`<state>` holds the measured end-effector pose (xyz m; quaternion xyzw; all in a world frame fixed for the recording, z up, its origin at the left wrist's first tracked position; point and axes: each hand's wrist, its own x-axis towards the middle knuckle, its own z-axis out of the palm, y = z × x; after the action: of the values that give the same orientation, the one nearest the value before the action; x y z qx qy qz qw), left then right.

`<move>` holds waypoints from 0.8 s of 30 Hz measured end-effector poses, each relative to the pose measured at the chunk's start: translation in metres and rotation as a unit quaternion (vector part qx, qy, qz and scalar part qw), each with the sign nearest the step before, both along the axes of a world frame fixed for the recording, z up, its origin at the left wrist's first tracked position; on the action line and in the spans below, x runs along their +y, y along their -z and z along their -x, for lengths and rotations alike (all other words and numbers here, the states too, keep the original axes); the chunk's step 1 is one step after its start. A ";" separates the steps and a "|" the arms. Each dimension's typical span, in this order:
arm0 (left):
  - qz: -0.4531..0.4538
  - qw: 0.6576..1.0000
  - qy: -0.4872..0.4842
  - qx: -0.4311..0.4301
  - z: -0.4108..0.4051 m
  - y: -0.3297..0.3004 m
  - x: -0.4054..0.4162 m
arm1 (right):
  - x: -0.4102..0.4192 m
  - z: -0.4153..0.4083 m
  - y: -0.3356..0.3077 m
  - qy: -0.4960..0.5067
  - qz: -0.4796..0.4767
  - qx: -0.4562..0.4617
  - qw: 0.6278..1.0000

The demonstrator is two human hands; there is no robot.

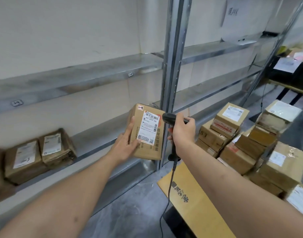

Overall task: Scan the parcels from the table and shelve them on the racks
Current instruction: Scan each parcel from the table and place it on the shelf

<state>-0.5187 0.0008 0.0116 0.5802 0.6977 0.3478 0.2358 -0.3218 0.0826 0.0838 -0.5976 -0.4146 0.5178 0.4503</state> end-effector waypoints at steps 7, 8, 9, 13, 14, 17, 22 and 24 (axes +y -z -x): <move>0.022 0.996 -0.060 -0.061 0.044 0.001 -0.041 | -0.022 0.052 0.012 -0.061 -0.033 -0.083 0.994; 0.024 0.995 -0.067 -0.077 0.050 0.002 -0.048 | -0.026 0.060 0.014 -0.065 -0.037 -0.099 0.992; 0.023 0.993 -0.072 -0.093 0.057 0.003 -0.054 | -0.030 0.067 0.016 -0.070 -0.042 -0.115 0.990; 0.010 0.980 -0.090 -0.177 0.096 0.015 -0.075 | -0.045 0.099 0.026 -0.090 -0.060 -0.171 0.979; 0.011 0.977 -0.096 -0.192 0.104 0.015 -0.081 | -0.048 0.107 0.028 -0.095 -0.059 -0.182 0.977; 0.019 0.968 -0.121 -0.218 0.123 0.009 -0.093 | -0.057 0.130 0.035 -0.107 -0.053 -0.208 0.971; 0.033 0.956 -0.148 -0.250 0.152 0.007 -0.101 | -0.071 0.165 0.048 -0.149 -0.060 -0.256 0.953; 0.033 0.952 -0.149 -0.265 0.158 0.006 -0.102 | -0.072 0.177 0.053 -0.166 -0.058 -0.280 0.944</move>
<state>-0.6764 -0.1009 0.0060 0.3480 0.6997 0.4972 0.3770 -0.4992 0.0105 0.0305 -0.6141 -0.6468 0.3716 0.2578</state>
